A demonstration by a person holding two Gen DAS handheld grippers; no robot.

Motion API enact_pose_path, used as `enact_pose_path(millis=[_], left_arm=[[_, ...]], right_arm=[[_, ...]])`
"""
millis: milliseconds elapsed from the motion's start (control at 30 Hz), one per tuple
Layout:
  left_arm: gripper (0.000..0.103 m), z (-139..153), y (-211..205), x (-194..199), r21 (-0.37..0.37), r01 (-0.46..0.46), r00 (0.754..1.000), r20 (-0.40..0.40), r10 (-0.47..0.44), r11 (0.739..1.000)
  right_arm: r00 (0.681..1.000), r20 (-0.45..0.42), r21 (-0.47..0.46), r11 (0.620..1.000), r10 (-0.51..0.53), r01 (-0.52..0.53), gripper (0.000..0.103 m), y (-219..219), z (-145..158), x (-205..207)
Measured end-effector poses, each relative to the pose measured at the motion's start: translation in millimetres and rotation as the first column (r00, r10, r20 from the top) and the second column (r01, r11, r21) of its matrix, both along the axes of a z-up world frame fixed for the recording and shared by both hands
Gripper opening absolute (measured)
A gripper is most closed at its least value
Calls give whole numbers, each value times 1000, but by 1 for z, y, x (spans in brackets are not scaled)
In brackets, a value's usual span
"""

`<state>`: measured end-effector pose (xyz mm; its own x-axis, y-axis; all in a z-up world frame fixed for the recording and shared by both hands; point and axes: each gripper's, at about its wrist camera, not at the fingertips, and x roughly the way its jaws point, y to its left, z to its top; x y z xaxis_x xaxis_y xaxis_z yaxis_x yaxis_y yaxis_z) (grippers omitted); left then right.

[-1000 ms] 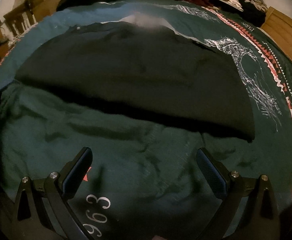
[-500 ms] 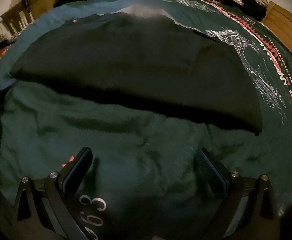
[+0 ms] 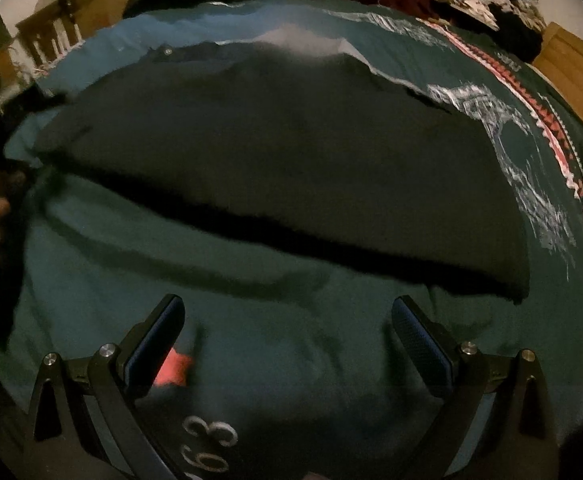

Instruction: Fold large clothes

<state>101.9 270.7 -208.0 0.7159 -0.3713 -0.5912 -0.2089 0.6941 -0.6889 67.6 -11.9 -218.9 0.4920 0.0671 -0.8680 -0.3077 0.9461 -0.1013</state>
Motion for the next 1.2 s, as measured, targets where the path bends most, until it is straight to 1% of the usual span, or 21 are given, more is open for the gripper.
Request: enact_pose_path(millis=[33, 67, 100, 233, 300, 333, 367, 400, 433, 500, 533, 600, 667, 700, 733, 767, 800, 867, 967, 1133, 1200], left_arm=[[45, 0, 2, 0, -5, -3, 1000, 7, 3, 1000], [23, 0, 3, 2, -10, -1, 1000, 9, 2, 1000], [18, -3, 5, 3, -8, 0, 1000, 7, 0, 1000], [18, -15, 6, 10, 18, 4, 1000, -12, -3, 1000], [18, -9, 0, 12, 66, 10, 1000, -2, -10, 998], [17, -4, -6, 14, 117, 13, 1000, 2, -14, 993], [10, 6, -16, 13, 202, 25, 999, 15, -29, 979], [9, 15, -27, 12, 283, 35, 998, 32, -45, 959], [8, 21, -37, 12, 340, 40, 997, 48, -60, 939], [7, 37, -61, 7, 479, 46, 991, 91, -102, 877], [7, 41, -68, 5, 518, 46, 988, 104, -116, 854], [7, 45, -86, 3, 592, 56, 980, 121, -156, 804], [7, 43, -98, 4, 636, 74, 976, 111, -187, 768], [7, 43, -101, 5, 651, 80, 975, 107, -196, 755], [7, 42, -108, 5, 679, 87, 972, 102, -211, 729], [7, 41, -112, 7, 699, 95, 971, 94, -222, 709], [7, 41, -114, 9, 711, 98, 969, 91, -229, 696], [7, 40, -121, 12, 746, 112, 964, 79, -255, 656], [7, 37, -129, 15, 779, 128, 956, 69, -286, 614], [7, 31, -132, 15, 787, 140, 952, 59, -299, 601], [7, 32, -133, 14, 788, 135, 954, 61, -295, 601]], right_arm=[[1000, 7, 0, 1000, 10, -10, 103, 4, 3, 3], [1000, 18, -1, 1000, 22, -22, 103, 9, 8, 6], [999, 32, -1, 999, 35, -35, 103, 15, 14, 11], [995, 73, 35, 997, 70, -73, 103, 33, 41, 34], [991, 91, 38, 994, 102, -105, 103, 49, 55, 53], [988, 99, 37, 992, 119, -123, 103, 57, 61, 63], [985, 107, 38, 989, 137, -141, 103, 66, 68, 75], [982, 107, 44, 986, 155, -160, 103, 77, 74, 88], [980, 97, 54, 982, 176, -182, 103, 88, 79, 102], [969, 89, 60, 970, 230, -236, 103, 116, 91, 138], [962, 66, 64, 961, 264, -268, 103, 133, 95, 157], [942, -23, 61, 941, 336, -334, 103, 172, 94, 195], [920, -111, 57, 927, 376, -372, 102, 206, 85, 223], [910, -146, 49, 922, 388, -385, 102, 222, 79, 233], [894, -200, 44, 915, 401, -400, 101, 239, 70, 246], [885, -237, 42, 914, 401, -403, 99, 249, 63, 254], [879, -272, 28, 916, 393, -401, 99, 257, 55, 262], [872, -323, -14, 920, 367, -393, 99, 271, 39, 274], [864, -376, -30, 927, 336, -373, 98, 274, 25, 279], [860, -407, -67, 929, 307, -363, 98, 276, 22, 281], [867, -387, -100, 920, 315, -379, 98, 280, 31, 277]])
